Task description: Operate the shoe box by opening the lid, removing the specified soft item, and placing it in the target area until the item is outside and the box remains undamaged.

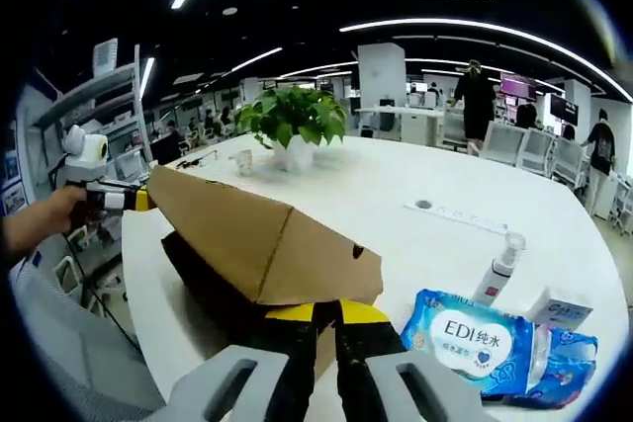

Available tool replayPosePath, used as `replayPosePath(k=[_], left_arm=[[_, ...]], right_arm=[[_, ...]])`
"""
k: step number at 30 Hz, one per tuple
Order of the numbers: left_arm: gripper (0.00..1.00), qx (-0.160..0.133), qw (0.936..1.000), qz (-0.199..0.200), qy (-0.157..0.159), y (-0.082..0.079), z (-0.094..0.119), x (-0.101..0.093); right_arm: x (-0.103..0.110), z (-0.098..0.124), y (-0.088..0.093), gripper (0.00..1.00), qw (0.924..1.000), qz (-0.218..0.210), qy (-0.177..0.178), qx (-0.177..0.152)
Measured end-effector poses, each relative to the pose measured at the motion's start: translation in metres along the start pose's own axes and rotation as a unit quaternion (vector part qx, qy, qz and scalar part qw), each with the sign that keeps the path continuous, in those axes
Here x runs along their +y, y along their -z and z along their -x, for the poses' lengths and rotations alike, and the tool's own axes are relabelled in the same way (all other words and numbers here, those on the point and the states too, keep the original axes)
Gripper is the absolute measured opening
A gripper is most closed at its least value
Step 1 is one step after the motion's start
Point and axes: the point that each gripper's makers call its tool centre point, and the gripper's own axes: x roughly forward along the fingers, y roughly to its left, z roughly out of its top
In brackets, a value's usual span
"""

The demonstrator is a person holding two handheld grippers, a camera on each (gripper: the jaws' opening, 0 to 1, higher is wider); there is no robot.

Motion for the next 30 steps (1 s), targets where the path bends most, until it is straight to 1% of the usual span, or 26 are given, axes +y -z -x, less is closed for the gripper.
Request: replayPosePath(k=[4, 9, 11, 14, 18, 20, 23, 26, 30], left_arm=[[0.10, 0.006, 1.0000, -0.006, 0.004, 0.007, 0.002, -0.001], [0.11, 0.013, 0.9998, -0.011, 0.008, 0.017, 0.004, -0.004], [0.11, 0.014, 0.9998, -0.012, 0.009, 0.019, 0.005, -0.004], [0.13, 0.014, 0.9997, -0.014, 0.010, 0.020, 0.005, -0.005], [0.19, 0.012, 0.9994, -0.026, 0.018, 0.022, 0.007, -0.008], [0.21, 0.015, 0.9991, -0.034, 0.021, 0.025, 0.006, -0.009], [0.22, 0.018, 0.9987, -0.041, 0.024, 0.028, 0.007, -0.011], [0.22, 0.022, 0.9984, -0.046, 0.024, 0.031, 0.008, -0.011], [0.23, 0.026, 0.9982, -0.045, 0.030, 0.037, 0.008, -0.011]], right_arm=[[0.004, 0.001, 0.006, 0.03, 0.9999, 0.003, -0.011, -0.002], [0.011, 0.004, 0.010, 0.06, 0.9994, 0.019, -0.028, -0.005], [0.013, 0.004, 0.012, 0.09, 0.9992, 0.019, -0.035, -0.006], [0.015, 0.006, 0.014, 0.11, 0.9988, 0.026, -0.041, -0.006], [0.017, 0.009, 0.015, 0.15, 0.9982, 0.031, -0.050, -0.011], [0.018, 0.010, 0.016, 0.17, 0.9980, 0.033, -0.054, -0.012], [0.021, 0.011, 0.019, 0.19, 0.9972, 0.043, -0.061, -0.013], [0.024, 0.013, 0.021, 0.23, 0.9966, 0.046, -0.067, -0.014], [0.030, 0.013, 0.027, 0.26, 0.9956, 0.057, -0.074, -0.010]])
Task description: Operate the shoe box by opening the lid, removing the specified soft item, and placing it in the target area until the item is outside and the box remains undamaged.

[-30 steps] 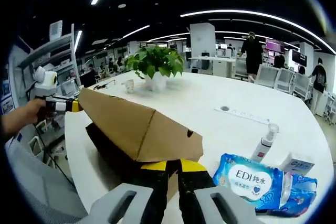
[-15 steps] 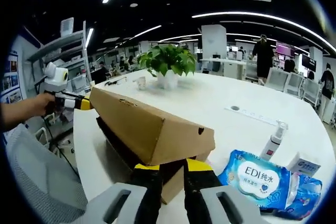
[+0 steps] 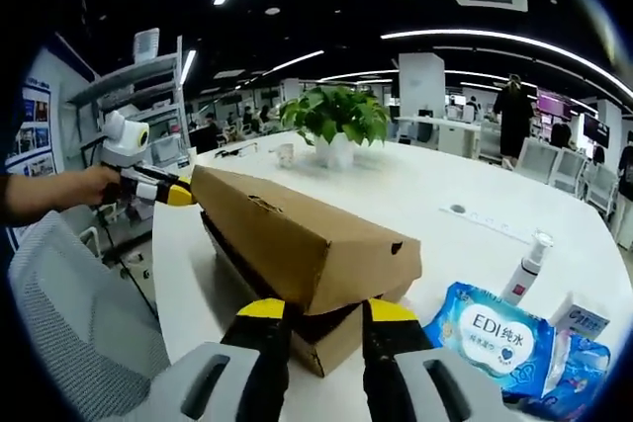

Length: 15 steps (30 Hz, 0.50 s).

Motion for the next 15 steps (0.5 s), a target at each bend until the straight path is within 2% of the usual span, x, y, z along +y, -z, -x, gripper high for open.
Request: replayPosePath(k=[5, 9, 15], left_arm=[[0.23, 0.012, 0.9999, -0.009, 0.007, 0.009, -0.001, -0.004], [0.24, 0.025, 0.9995, -0.016, 0.014, 0.016, -0.003, -0.007], [0.27, 0.042, 0.9987, -0.025, 0.016, 0.026, -0.006, -0.008]], right_arm=[[0.004, -0.001, 0.007, 0.27, 0.9999, 0.013, -0.006, 0.009], [0.006, -0.002, 0.012, 0.27, 0.9978, 0.063, -0.004, 0.019], [0.010, -0.005, 0.018, 0.28, 0.9977, 0.061, -0.008, 0.030]])
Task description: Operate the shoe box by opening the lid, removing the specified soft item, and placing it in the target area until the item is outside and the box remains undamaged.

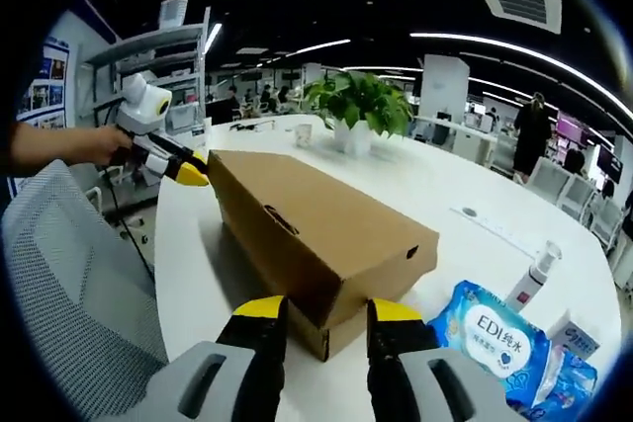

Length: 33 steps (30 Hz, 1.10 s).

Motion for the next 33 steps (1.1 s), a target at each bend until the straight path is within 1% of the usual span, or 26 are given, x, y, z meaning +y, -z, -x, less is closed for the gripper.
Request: replayPosePath(k=[3, 8, 16, 20, 23, 24, 27, 30, 33], left_arm=[[0.27, 0.009, 0.9999, -0.012, -0.001, 0.005, -0.003, 0.000], [0.28, 0.020, 0.9997, -0.017, 0.000, 0.011, -0.009, 0.001], [0.27, 0.026, 0.9996, -0.015, 0.000, 0.018, -0.014, 0.002], [0.26, 0.026, 0.9996, -0.009, 0.001, 0.021, -0.015, 0.003], [0.25, 0.031, 0.9995, -0.008, 0.001, 0.023, -0.015, 0.004], [0.26, 0.032, 0.9995, -0.008, 0.000, 0.024, -0.015, 0.004], [0.30, 0.022, 0.9997, 0.007, 0.003, 0.022, -0.011, 0.004], [0.30, 0.020, 0.9998, 0.005, -0.002, 0.020, -0.005, 0.007], [0.31, 0.007, 0.9999, 0.009, -0.003, 0.013, 0.001, 0.010]], right_arm=[[0.001, -0.002, 0.004, 0.29, 1.0000, 0.006, -0.001, 0.005], [0.002, -0.005, 0.008, 0.30, 0.9999, 0.010, -0.002, 0.013], [0.004, -0.010, 0.017, 0.32, 0.9993, 0.024, -0.004, 0.027], [0.004, -0.011, 0.019, 0.32, 0.9993, 0.022, -0.004, 0.030], [0.004, -0.011, 0.019, 0.32, 0.9993, 0.021, -0.003, 0.030], [0.004, -0.011, 0.020, 0.32, 0.9993, 0.020, -0.003, 0.032], [0.004, -0.009, 0.019, 0.32, 0.9993, 0.015, -0.004, 0.033], [0.003, -0.004, 0.015, 0.33, 0.9996, 0.009, -0.004, 0.028], [0.003, -0.001, 0.009, 0.34, 0.9997, 0.008, -0.004, 0.023]])
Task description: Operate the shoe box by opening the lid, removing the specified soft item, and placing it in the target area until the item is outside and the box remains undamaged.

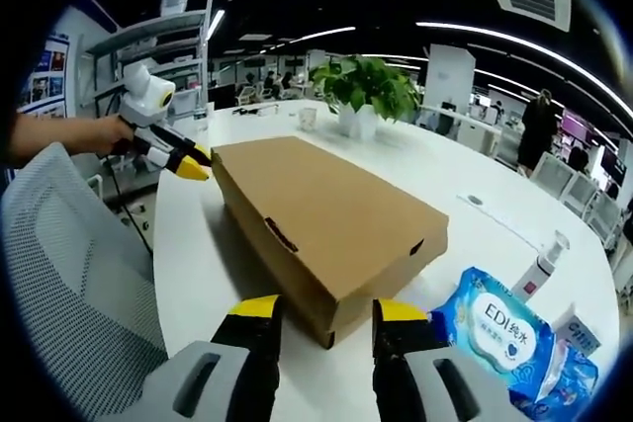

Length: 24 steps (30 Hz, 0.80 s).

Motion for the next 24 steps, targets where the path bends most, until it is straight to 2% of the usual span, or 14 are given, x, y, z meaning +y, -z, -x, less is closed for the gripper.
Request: replayPosePath(k=[7, 12, 14, 17, 24], left_arm=[[0.31, -0.018, 0.9997, -0.011, 0.009, -0.017, -0.001, -0.001], [0.29, -0.007, 0.9991, -0.034, 0.025, -0.016, -0.009, -0.008], [0.33, -0.007, 0.9990, -0.037, 0.025, -0.016, -0.011, -0.011], [0.36, -0.007, 0.9990, -0.034, 0.027, -0.015, -0.012, -0.012], [0.33, -0.003, 0.9996, -0.016, 0.023, -0.010, -0.017, -0.009]], right_arm=[[-0.004, -0.001, -0.011, 0.34, 0.9999, -0.003, 0.004, -0.009], [-0.007, -0.006, -0.012, 0.33, 0.9996, -0.025, 0.006, -0.014], [-0.006, -0.007, -0.011, 0.33, 0.9995, -0.029, 0.008, -0.014], [-0.005, -0.009, -0.008, 0.33, 0.9995, -0.028, 0.012, -0.012], [-0.005, -0.013, -0.002, 0.33, 0.9995, -0.029, 0.014, -0.004]])
